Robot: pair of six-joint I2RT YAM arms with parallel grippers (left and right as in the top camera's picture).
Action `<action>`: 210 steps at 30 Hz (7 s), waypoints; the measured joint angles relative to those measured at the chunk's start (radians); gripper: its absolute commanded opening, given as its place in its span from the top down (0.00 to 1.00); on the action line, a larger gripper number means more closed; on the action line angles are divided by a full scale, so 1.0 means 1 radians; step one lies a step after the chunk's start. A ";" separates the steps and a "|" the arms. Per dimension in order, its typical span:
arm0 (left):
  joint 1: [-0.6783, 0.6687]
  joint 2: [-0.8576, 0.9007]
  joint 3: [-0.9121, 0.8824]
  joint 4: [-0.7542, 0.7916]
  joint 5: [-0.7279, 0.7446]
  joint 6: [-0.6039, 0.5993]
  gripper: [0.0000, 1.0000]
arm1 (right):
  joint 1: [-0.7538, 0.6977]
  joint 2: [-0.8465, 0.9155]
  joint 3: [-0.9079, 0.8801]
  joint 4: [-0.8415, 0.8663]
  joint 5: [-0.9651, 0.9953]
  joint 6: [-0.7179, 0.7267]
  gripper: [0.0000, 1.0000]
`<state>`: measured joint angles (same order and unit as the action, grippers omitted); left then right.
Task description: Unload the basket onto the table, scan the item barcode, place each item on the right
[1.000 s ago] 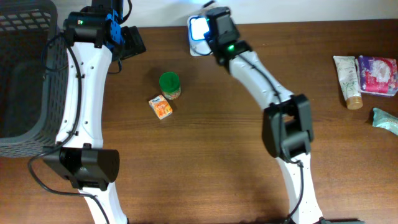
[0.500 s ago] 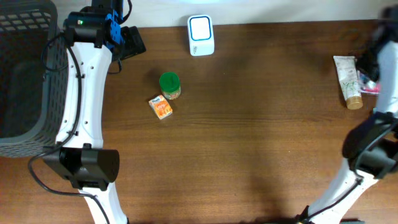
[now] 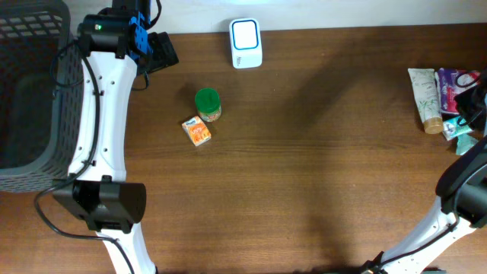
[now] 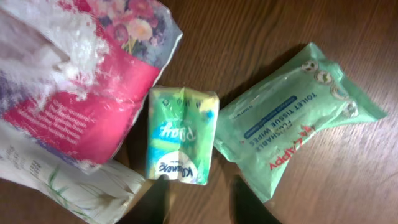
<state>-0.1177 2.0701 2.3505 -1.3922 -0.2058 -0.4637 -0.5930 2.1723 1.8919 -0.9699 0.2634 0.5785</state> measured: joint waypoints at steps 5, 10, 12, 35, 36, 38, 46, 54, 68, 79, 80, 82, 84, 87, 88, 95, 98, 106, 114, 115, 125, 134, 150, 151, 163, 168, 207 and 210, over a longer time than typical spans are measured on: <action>0.000 0.000 0.000 0.000 0.000 0.000 0.01 | 0.000 0.000 0.000 -0.021 -0.020 -0.045 0.73; 0.000 0.000 0.000 0.000 0.000 0.000 0.01 | 0.006 -0.127 0.000 -0.047 -0.305 -0.124 0.64; 0.000 0.000 0.000 0.000 0.000 0.000 0.01 | 0.041 -0.250 0.001 -0.078 -0.500 -0.152 0.48; -0.001 0.000 0.000 -0.004 0.042 0.000 0.01 | 0.529 -0.273 0.008 -0.167 -0.444 -0.313 0.01; -0.001 0.000 0.000 -0.020 0.085 0.000 0.01 | 0.529 -0.273 0.008 -0.167 -0.444 -0.313 0.01; -0.003 0.000 0.000 -0.045 0.157 0.003 0.01 | 0.529 -0.273 0.008 -0.167 -0.444 -0.314 0.01; -0.092 0.037 -0.054 -0.109 0.254 0.084 0.01 | 0.529 -0.272 0.008 -0.167 -0.444 -0.314 0.01; -0.113 0.134 -0.088 0.219 0.262 0.220 0.01 | 0.529 -0.272 0.008 -0.168 -0.444 -0.314 0.01; -0.155 0.307 -0.090 0.266 0.262 0.292 0.00 | 0.529 -0.271 0.008 -0.167 -0.444 -0.314 0.01; -0.195 0.316 -0.135 0.201 0.156 0.311 0.07 | 0.529 -0.271 0.008 -0.167 -0.444 -0.314 0.01; -0.195 0.323 -0.135 0.182 0.159 0.311 0.09 | 0.529 -0.271 0.008 -0.167 -0.444 -0.315 0.01; -0.195 0.344 -0.135 0.164 0.172 0.315 0.16 | 0.529 -0.271 0.008 -0.167 -0.444 -0.317 0.01; -0.195 0.356 -0.140 0.161 0.177 0.315 0.28 | 0.529 -0.271 0.008 -0.167 -0.444 -0.316 0.01; -0.195 0.356 -0.140 0.150 0.181 0.317 0.34 | 0.529 -0.271 0.008 -0.167 -0.444 -0.317 0.01; -0.195 0.356 -0.139 0.140 0.183 0.317 0.37 | 0.529 -0.271 0.008 -0.167 -0.444 -0.317 0.01; -0.195 0.359 -0.037 0.009 0.290 0.281 0.42 | 0.529 -0.271 0.008 -0.167 -0.444 -0.316 0.01; -0.195 0.359 -0.033 -0.032 0.389 0.159 0.44 | 0.529 -0.271 0.008 -0.167 -0.444 -0.317 0.02; -0.335 0.362 -0.033 0.040 0.496 -0.319 0.40 | 0.529 -0.271 0.008 -0.167 -0.444 -0.316 0.01; -0.480 0.409 -0.031 0.126 0.343 -0.681 0.01 | 0.529 -0.271 0.008 -0.167 -0.444 -0.317 0.01; -0.487 0.409 -0.031 0.126 0.343 -0.691 0.01 | 0.529 -0.271 0.008 -0.167 -0.444 -0.317 0.01; -0.459 0.424 0.399 -0.080 0.329 -0.555 0.01 | 0.529 -0.271 0.008 -0.167 -0.443 -0.316 0.01; -0.135 0.423 0.624 -0.292 0.081 -0.280 0.01 | 0.529 -0.271 0.008 -0.167 -0.443 -0.317 0.01; 0.024 0.424 0.502 -0.294 -0.005 -0.179 0.01 | 0.753 -0.243 -0.037 -0.129 -0.565 0.328 0.01; 0.024 0.424 0.502 -0.294 -0.005 -0.179 0.01 | 0.798 -0.229 -0.040 -0.101 -0.518 0.418 0.00; 0.024 0.424 0.502 -0.294 -0.005 -0.179 0.01 | 0.979 -0.018 -0.043 -0.077 -0.312 0.697 0.06; 0.024 0.424 0.502 -0.294 -0.005 -0.179 0.01 | 0.979 -0.017 -0.043 -0.080 -0.312 0.668 0.11; 0.024 0.424 0.501 -0.295 -0.006 -0.179 0.01 | 0.979 -0.013 -0.057 -0.271 -0.270 0.336 0.37; 0.024 0.424 0.501 -0.294 -0.006 -0.179 0.01 | 0.979 -0.013 -0.103 -0.261 -0.263 0.334 0.20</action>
<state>-0.0940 2.4939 2.8517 -1.6867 -0.2119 -0.6430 0.3859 2.1590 1.7889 -1.2312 0.0002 0.9123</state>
